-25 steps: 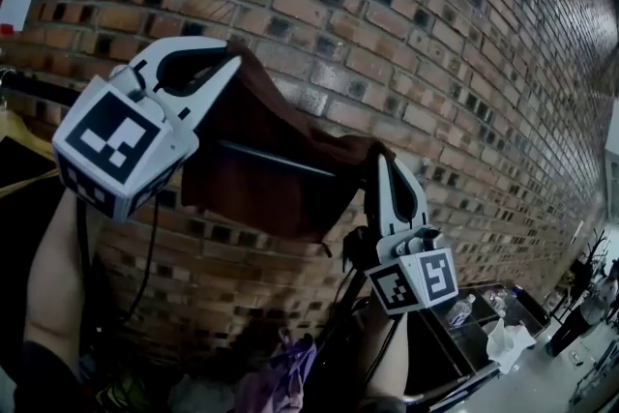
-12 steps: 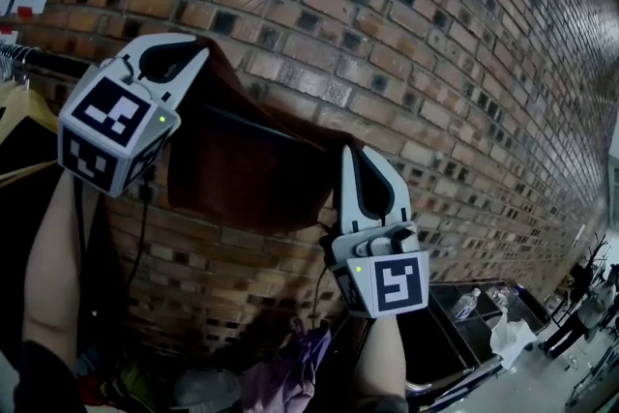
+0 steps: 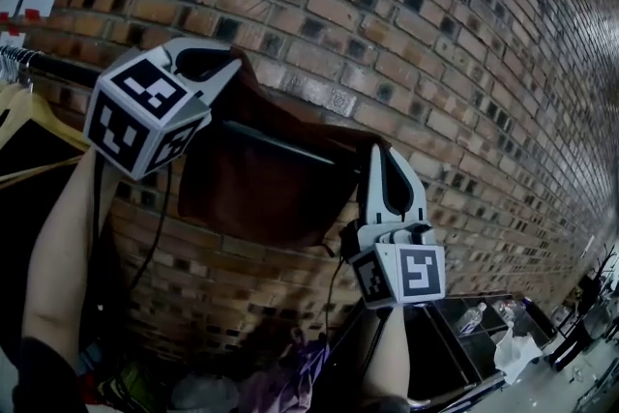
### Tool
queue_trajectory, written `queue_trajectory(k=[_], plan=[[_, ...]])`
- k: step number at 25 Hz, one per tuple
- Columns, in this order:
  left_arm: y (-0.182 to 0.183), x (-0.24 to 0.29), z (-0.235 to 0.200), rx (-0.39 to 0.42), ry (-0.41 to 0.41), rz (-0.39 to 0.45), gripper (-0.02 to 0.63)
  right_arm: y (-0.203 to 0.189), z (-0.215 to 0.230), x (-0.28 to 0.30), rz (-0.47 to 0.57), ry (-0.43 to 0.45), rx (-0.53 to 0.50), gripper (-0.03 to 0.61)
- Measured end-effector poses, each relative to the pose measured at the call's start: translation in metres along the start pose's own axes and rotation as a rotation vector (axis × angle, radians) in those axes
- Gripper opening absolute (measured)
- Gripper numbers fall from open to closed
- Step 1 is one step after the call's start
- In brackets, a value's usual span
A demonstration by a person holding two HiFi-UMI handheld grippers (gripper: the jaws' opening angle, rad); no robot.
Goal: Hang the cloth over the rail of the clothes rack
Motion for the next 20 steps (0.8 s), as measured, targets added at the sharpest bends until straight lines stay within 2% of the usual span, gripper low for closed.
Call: queue_trajectory(k=[5,9,11,13,16,20], plan=[[0.014,0.024,-0.01,0.032,-0.004,-0.064,0.02,0.016,0.025,0.024,-0.027,-0.009,0.026,0.037],[0.022,0.032,-0.025,-0.06,-0.07,-0.116,0.018,0.022,0.035,0.041,-0.056,-0.017,-0.003,0.037],[0.021,0.03,-0.028,-0.129,-0.122,-0.122,0.018,0.017,0.035,0.042,-0.087,0.015,0.002,0.037],[0.017,0.016,-0.026,-0.185,-0.175,-0.111,0.018,0.014,0.032,0.036,-0.111,0.065,0.053,0.037],[0.007,-0.021,-0.013,-0.222,-0.228,-0.065,0.018,0.013,0.025,0.017,-0.094,0.095,0.114,0.037],[-0.018,-0.057,0.007,-0.251,-0.202,0.016,0.018,0.007,0.009,-0.007,-0.051,0.1,0.128,0.037]])
Point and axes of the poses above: the fingertips, and each gripper's own axes: x forward along the fingers, z to its right, y out of its top, the point moved 6 cm from there along -x, backward along the fingers, and after that the axes turned 2 degrees about -z, right-handed, at the moved point
